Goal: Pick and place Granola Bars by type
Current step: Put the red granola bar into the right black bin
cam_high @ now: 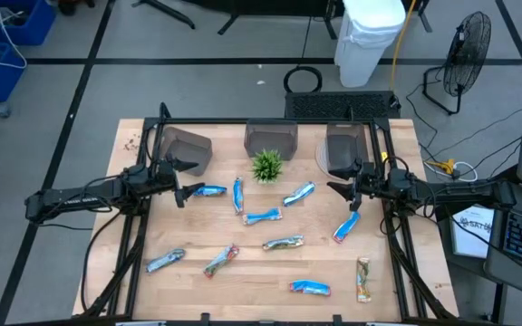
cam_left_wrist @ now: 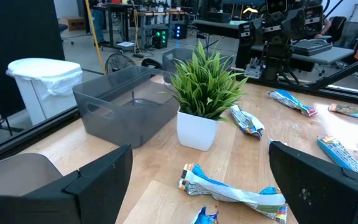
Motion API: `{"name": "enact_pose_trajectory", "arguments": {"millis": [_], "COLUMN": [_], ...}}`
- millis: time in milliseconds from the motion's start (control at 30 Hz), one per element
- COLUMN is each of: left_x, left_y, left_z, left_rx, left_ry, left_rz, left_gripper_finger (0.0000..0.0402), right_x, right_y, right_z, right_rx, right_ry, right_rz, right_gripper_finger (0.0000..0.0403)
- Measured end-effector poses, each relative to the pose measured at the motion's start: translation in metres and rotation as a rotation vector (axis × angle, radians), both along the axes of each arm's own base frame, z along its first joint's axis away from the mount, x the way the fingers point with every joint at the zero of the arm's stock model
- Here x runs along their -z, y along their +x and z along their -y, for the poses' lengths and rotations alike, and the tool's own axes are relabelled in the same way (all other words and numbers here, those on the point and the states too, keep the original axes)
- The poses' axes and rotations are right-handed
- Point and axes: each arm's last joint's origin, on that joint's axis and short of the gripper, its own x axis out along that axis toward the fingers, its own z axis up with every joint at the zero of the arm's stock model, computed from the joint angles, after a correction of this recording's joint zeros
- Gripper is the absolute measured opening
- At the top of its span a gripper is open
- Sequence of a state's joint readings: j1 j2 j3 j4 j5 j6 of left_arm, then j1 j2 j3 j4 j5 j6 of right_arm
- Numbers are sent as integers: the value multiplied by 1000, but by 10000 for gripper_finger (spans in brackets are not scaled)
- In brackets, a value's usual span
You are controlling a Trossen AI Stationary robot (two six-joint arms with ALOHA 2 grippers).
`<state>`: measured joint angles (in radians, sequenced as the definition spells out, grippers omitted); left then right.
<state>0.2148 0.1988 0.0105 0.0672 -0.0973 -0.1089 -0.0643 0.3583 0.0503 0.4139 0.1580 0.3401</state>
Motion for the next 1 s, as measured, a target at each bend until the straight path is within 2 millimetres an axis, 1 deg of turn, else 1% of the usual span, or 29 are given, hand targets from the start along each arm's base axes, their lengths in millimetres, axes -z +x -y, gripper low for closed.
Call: {"name": "enact_pose_trajectory", "arguments": {"millis": [367, 467, 633, 733, 867, 1000], "left_x": [0, 0, 0, 0, 0, 0], "left_y": [0, 0, 0, 0, 0, 0], "left_z": [0, 0, 0, 0, 0, 0], "left_rx": [0, 0, 0, 0, 0, 0], "left_ry": [0, 0, 0, 0, 0, 0], "left_rz": [0, 0, 1, 0, 0, 0], "left_gripper_finger": [374, 374, 374, 374, 374, 374], "right_x": [1, 1, 6, 6, 6, 6], "right_y": [0, 0, 0, 0, 0, 0], "right_z": [0, 0, 0, 0, 0, 0], "right_rx": [-4, -4, -2, -2, -1, -1], "right_ry": [-8, -10, -18, -47, -85, -80], "right_rz": [-10, -14, -63, -78, -84, -83], "right_gripper_finger": [224, 241, 291, 313, 326, 324]}}
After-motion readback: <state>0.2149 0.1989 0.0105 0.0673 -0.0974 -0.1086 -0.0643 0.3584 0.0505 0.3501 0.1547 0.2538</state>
